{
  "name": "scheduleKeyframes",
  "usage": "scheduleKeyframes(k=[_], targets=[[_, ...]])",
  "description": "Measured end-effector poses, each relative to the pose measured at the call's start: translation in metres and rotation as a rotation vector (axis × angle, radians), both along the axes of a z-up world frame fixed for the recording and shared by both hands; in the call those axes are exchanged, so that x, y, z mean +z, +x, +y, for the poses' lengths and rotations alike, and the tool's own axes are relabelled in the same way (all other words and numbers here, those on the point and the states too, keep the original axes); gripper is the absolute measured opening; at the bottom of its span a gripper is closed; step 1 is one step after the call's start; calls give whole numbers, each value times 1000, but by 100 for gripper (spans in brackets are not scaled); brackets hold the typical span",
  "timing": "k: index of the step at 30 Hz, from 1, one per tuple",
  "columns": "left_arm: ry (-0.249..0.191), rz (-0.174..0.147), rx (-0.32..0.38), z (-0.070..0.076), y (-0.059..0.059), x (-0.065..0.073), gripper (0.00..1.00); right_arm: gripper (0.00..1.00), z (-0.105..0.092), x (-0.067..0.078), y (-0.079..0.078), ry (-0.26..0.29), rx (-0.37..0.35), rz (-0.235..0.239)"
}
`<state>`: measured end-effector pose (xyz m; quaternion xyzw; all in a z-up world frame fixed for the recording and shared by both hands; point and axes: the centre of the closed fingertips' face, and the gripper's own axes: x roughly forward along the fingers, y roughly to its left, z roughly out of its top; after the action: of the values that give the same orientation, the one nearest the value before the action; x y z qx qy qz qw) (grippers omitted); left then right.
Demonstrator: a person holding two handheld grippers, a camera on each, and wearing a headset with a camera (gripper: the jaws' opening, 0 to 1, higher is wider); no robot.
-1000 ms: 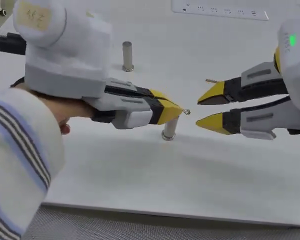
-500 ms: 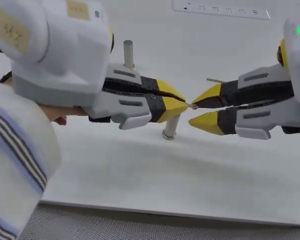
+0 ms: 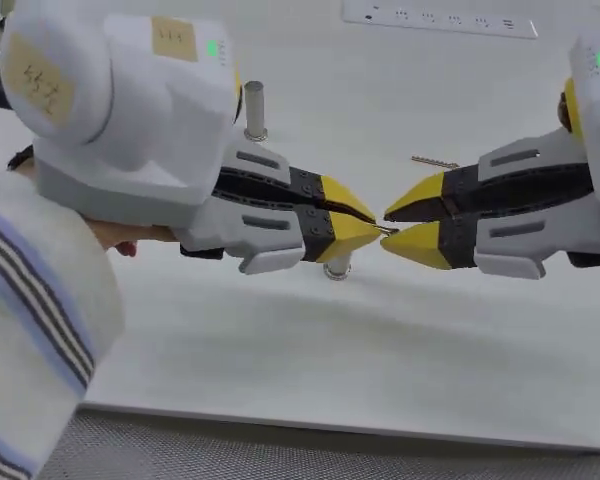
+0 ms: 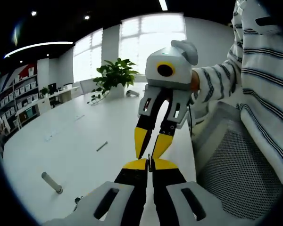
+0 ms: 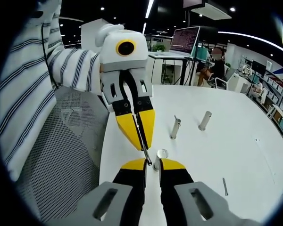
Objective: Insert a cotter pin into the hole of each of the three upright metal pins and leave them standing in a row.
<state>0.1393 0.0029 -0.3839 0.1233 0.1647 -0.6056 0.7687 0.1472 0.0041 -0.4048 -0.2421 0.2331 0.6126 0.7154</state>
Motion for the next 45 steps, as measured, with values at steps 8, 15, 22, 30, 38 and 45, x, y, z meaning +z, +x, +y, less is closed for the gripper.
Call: scheduleKeyframes(k=[8, 15, 22, 30, 38, 45], targets=[[41, -20, -37, 2, -2, -5, 0, 0, 1, -4, -7, -22, 32, 5], [115, -51, -94, 5, -5, -13, 0, 0, 4, -2, -17, -39, 71, 7], [152, -59, -124, 7, -6, -18, 0, 0, 3, -3, -24, -62, 104, 6], [209, -34, -70, 1, -7, -23, 3, 0, 0, -2, -22, -66, 102, -10], [199, -31, 20, 14, 16, -24, 10, 0, -11, -4, -8, -67, 36, -23], [202, -38, 43, 8, 21, -21, 14, 0, -24, -16, 4, -80, -5, -22]])
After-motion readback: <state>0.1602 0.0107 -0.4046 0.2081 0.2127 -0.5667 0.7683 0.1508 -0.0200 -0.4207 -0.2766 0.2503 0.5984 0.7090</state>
